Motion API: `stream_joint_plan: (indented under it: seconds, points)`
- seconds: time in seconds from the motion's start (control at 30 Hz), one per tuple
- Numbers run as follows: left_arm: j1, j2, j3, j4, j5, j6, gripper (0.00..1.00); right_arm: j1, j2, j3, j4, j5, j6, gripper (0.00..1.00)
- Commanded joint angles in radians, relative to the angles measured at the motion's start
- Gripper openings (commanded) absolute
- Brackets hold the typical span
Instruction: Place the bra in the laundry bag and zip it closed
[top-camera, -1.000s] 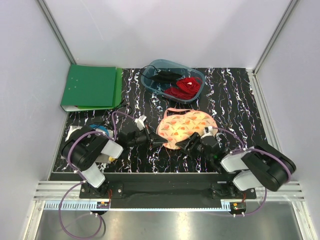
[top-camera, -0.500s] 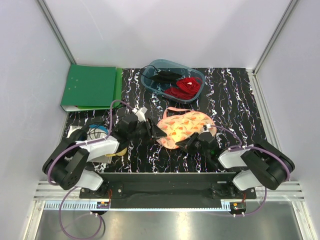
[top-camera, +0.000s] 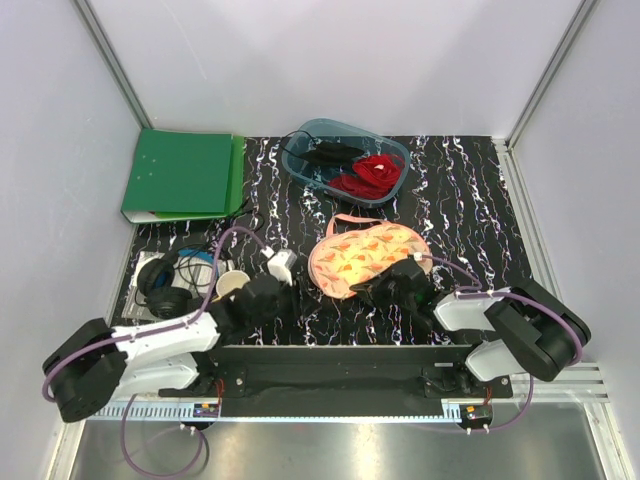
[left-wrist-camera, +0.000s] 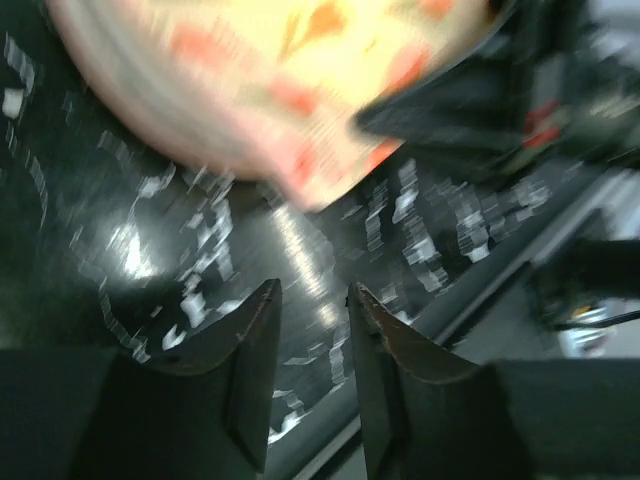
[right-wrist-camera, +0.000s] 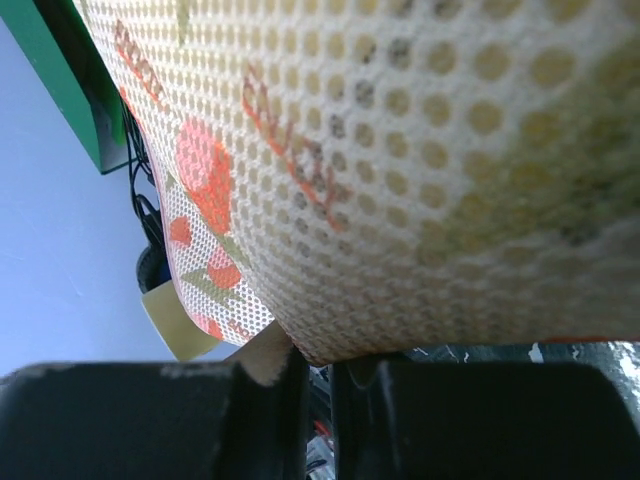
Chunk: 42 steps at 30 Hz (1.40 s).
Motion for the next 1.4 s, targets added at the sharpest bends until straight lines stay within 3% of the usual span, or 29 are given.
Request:
stream_joint_plan:
  seconds: [0.0, 0.03, 0.17, 0.4, 0.77, 0.97, 1.23, 1.37]
  points:
    - [-0.049, 0.099, -0.042, 0.21, -0.099, 0.031, 0.41, 0.004, -0.032, 0.04, -0.02, -0.01, 0.111, 0.12]
    - [-0.068, 0.119, -0.035, 0.222, -0.104, 0.04, 0.49, 0.004, -0.042, 0.045, -0.028, -0.013, 0.118, 0.12]
    - [-0.091, 0.227, -0.012, 0.324, -0.131, 0.065, 0.64, 0.004, -0.064, 0.082, -0.09, -0.009, 0.172, 0.12]
    - [-0.097, 0.339, 0.034, 0.391, -0.202, 0.054, 0.71, 0.004, -0.078, 0.099, -0.12, -0.001, 0.227, 0.11]
    - [-0.1, 0.417, 0.079, 0.48, -0.315, 0.054, 0.62, 0.004, -0.055, 0.122, -0.085, -0.033, 0.301, 0.11]
    - [-0.1, 0.445, 0.122, 0.46, -0.36, 0.057, 0.49, 0.004, -0.029, 0.122, -0.048, -0.059, 0.329, 0.1]
    - [-0.1, 0.469, 0.136, 0.485, -0.362, 0.075, 0.5, 0.004, -0.03, 0.114, -0.043, -0.069, 0.349, 0.1]
    - [-0.1, 0.492, 0.142, 0.5, -0.364, 0.063, 0.34, 0.004, -0.033, 0.116, -0.043, -0.075, 0.352, 0.09]
